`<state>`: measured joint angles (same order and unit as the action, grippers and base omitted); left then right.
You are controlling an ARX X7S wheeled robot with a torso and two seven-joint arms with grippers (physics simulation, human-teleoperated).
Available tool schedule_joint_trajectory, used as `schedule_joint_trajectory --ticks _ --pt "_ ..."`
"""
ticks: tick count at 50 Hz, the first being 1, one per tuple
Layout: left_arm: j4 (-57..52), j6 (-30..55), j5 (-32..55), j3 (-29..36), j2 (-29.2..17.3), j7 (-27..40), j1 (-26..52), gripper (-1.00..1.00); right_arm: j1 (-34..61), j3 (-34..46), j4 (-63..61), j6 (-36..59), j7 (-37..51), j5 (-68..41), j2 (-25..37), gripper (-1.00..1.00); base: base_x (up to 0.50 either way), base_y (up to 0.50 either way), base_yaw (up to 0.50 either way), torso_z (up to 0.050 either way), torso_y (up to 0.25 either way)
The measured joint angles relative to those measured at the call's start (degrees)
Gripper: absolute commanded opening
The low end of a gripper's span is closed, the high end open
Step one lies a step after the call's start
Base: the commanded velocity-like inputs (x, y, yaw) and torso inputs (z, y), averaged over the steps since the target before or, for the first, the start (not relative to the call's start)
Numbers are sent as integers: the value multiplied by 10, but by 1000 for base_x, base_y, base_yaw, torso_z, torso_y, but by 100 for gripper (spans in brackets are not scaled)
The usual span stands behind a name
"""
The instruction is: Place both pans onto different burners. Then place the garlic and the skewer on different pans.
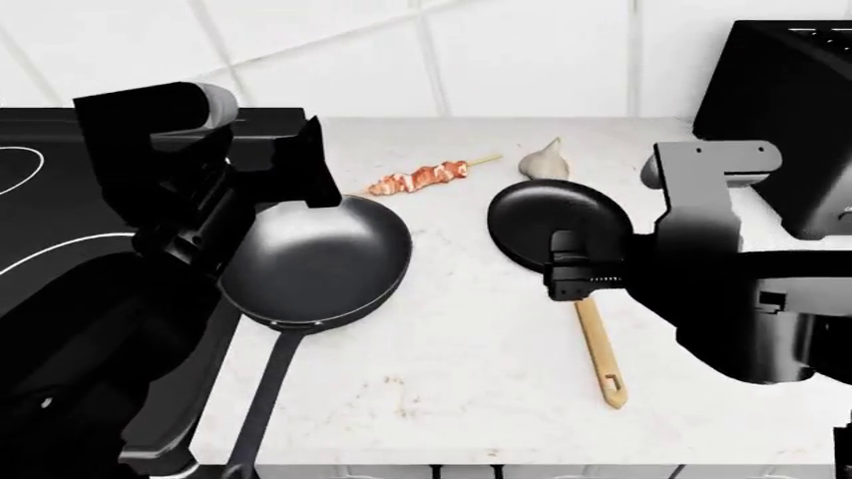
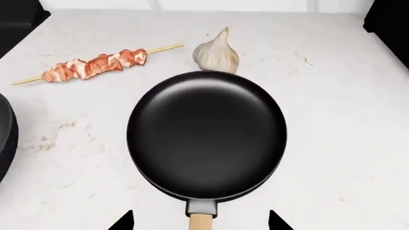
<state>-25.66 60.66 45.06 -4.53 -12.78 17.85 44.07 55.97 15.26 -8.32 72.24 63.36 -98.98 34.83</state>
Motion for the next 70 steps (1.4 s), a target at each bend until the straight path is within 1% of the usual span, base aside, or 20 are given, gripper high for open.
schedule_joint_trajectory --ticks 11,28,41,56,57,70 --pt "12 -12 -6 5 -2 -1 -3 100 -3 37 26 8 -82 73 3 100 0 0 0 0 0" --pt "24 -25 -6 5 -3 2 -3 100 -20 69 70 -15 -167 143 -3 100 0 0 0 0 0" --pt "26 -28 -2 6 -5 4 -5 100 -38 81 97 -33 -203 164 -9 100 0 0 0 0 1" --pt "31 -33 1 9 -7 6 -6 100 -45 77 105 -52 -210 180 -12 100 0 0 0 0 0" --pt "31 -34 1 10 -7 6 -6 100 -45 77 105 -53 -211 181 -12 -100 0 0 0 0 0" --pt "32 -37 5 10 -10 9 -6 100 -41 99 91 -50 -233 208 -4 -100 0 0 0 0 0"
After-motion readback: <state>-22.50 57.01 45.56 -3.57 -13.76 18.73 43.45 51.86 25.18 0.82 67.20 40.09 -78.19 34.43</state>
